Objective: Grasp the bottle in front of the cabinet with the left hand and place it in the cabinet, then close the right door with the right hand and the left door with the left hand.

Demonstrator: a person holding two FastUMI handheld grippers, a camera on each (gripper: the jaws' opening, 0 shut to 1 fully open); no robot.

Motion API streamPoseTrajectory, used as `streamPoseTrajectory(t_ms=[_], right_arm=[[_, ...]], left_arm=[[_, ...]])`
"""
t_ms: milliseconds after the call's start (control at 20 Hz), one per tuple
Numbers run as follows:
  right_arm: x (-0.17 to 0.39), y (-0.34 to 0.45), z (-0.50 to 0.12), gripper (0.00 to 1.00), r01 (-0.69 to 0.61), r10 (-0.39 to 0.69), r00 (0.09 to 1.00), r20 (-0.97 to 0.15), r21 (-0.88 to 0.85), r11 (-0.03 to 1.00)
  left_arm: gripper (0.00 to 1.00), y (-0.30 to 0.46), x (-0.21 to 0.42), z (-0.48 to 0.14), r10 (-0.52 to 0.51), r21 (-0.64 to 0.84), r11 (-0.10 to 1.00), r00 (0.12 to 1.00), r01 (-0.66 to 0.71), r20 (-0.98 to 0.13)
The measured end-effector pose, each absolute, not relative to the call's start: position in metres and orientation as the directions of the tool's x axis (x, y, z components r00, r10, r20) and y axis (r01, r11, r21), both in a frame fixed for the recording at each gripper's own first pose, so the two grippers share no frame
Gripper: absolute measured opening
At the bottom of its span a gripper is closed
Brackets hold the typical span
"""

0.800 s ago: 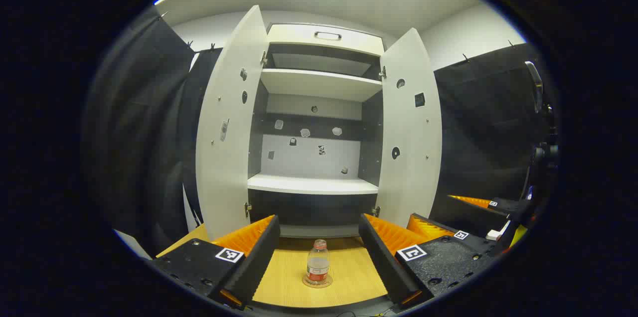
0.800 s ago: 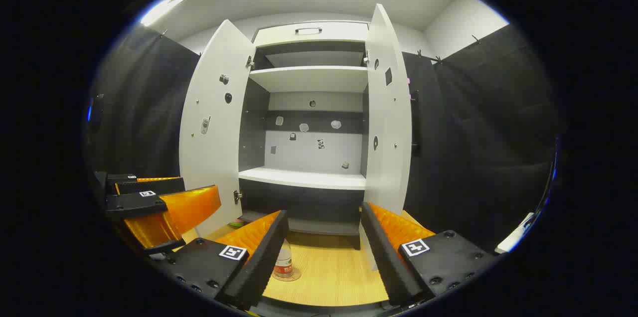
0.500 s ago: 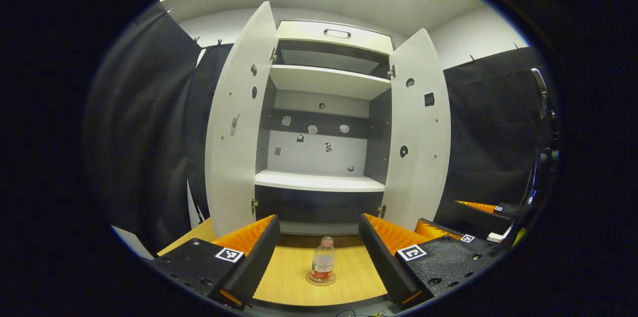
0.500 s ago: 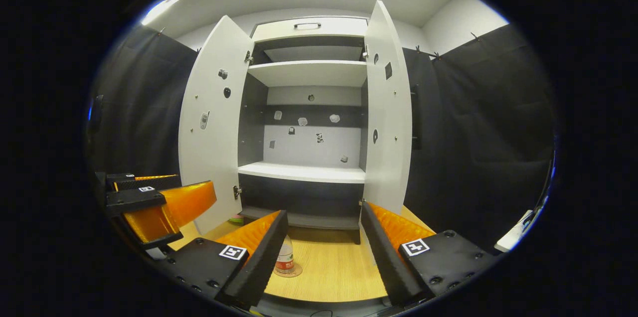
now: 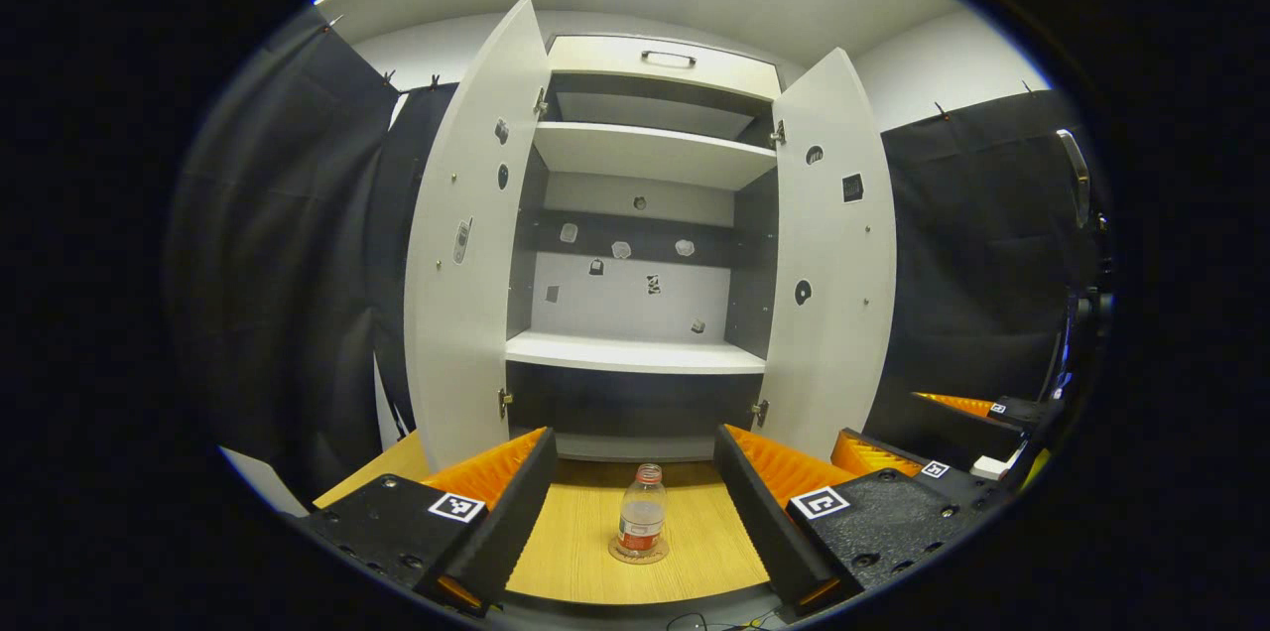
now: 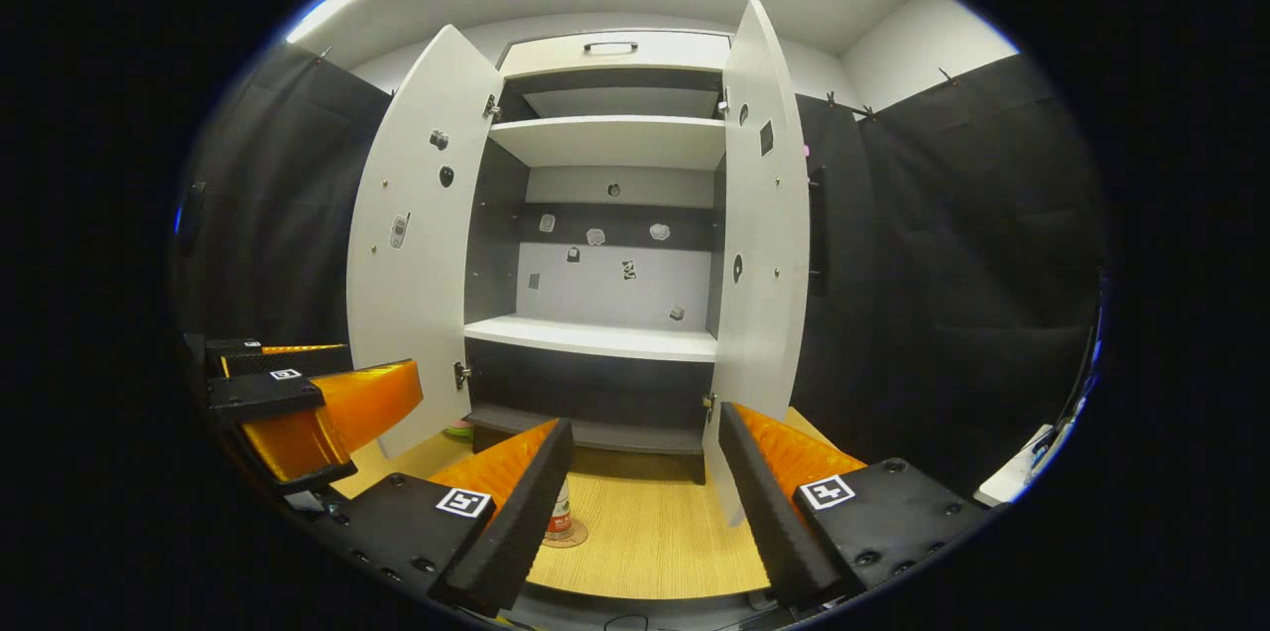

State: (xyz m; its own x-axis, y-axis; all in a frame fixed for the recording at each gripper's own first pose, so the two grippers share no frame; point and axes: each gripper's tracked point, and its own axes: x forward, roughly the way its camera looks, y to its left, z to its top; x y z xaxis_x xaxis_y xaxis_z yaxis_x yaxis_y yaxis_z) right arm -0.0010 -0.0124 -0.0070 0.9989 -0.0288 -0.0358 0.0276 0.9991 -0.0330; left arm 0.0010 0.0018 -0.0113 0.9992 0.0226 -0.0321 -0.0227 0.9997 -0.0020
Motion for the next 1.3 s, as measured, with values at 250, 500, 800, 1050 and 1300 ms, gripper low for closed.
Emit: streamPoseTrajectory(t_ms=[250, 500, 800, 1050, 1300], right_arm=[[-0.001, -0.026, -0.001, 0.97, 0.061, -0.062, 0.998, -0.02, -0.046, 0.997], [-0.006, -0.045, 0.002, 0.97, 0.102, -0.103, 0.994, -0.017, -0.052, 0.993], [-0.009, -0.064, 0.005, 0.97, 0.135, -0.137, 0.99, -0.028, -0.064, 0.989], [-0.011, -0.077, 0.007, 0.97, 0.146, -0.148, 0.988, -0.039, -0.042, 0.988], [-0.011, -0.097, 0.003, 0.97, 0.184, -0.188, 0.98, -0.062, -0.066, 0.981]], left_arm=[[0.96, -0.001, 0.007, -0.026, 0.018, 0.009, 1.0, 0.999, -0.018, -0.052], [0.96, -0.007, 0.024, -0.047, 0.005, 0.002, 1.0, 0.998, -0.005, -0.067], [0.96, -0.01, 0.055, -0.109, 0.0, 0.006, 1.0, 0.991, 0.001, -0.132], [0.99, -0.006, 0.091, -0.175, 0.022, 0.046, 0.999, 0.979, -0.013, -0.203], [0.97, -0.011, 0.118, -0.231, 0.009, 0.073, 0.997, 0.958, 0.012, -0.288]])
